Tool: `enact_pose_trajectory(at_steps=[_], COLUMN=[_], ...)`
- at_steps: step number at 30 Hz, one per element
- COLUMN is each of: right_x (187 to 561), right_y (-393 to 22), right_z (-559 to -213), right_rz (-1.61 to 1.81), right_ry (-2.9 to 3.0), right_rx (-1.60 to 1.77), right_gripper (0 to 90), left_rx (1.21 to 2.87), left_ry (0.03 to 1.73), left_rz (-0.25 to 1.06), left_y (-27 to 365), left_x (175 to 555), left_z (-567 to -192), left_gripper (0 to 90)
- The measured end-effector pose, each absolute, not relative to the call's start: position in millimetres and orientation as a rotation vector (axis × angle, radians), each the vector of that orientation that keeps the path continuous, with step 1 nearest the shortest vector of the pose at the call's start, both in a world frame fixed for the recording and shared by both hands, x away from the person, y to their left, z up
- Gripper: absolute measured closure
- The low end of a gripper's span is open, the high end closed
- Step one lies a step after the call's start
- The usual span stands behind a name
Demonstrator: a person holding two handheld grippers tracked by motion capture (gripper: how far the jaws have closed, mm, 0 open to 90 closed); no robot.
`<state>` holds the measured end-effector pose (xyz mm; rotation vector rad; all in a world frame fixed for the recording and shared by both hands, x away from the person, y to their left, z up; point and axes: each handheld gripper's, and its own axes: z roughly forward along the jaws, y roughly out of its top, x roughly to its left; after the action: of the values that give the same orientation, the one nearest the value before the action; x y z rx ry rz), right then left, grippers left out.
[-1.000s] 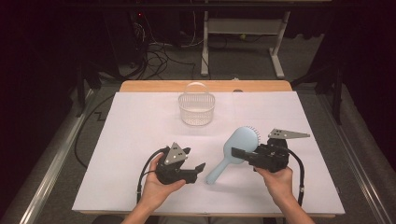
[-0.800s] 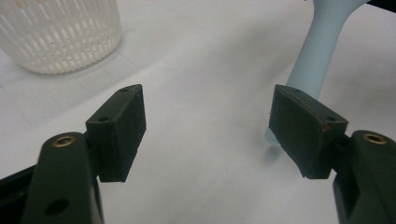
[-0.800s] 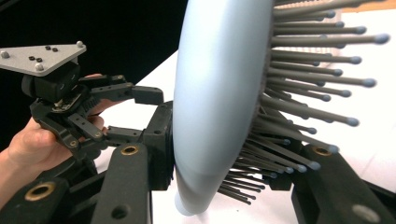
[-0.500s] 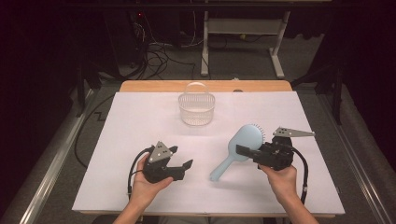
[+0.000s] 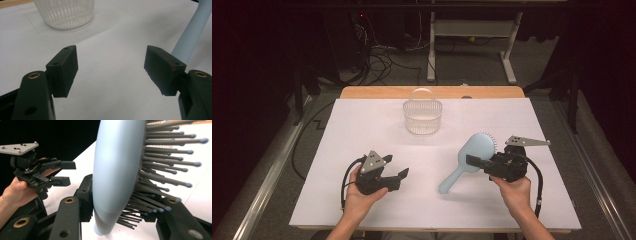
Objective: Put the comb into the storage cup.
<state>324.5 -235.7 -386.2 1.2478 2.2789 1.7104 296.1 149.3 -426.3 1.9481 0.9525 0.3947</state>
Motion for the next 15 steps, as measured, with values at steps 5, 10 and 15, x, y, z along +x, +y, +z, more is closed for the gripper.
enact_pose_trajectory(at_steps=[5,10,15], right_x=[326,328,330], right_y=[-239,-241,-241], right_z=[-385,-385,-385], right_rz=[1.708,1.71,1.718], right_ry=[2.271,2.264,2.258], right_rx=[1.259,1.261,1.274], right_gripper=[55.2,55.2,55.2], left_rx=[1.932,1.92,1.899], left_ry=[0.979,0.998,1.017], left_rz=[0.412,0.424,0.44], left_y=[160,167,174], left_x=[297,296,295], left_z=[-428,-429,-430], left_gripper=[28.3,28.3,28.2])
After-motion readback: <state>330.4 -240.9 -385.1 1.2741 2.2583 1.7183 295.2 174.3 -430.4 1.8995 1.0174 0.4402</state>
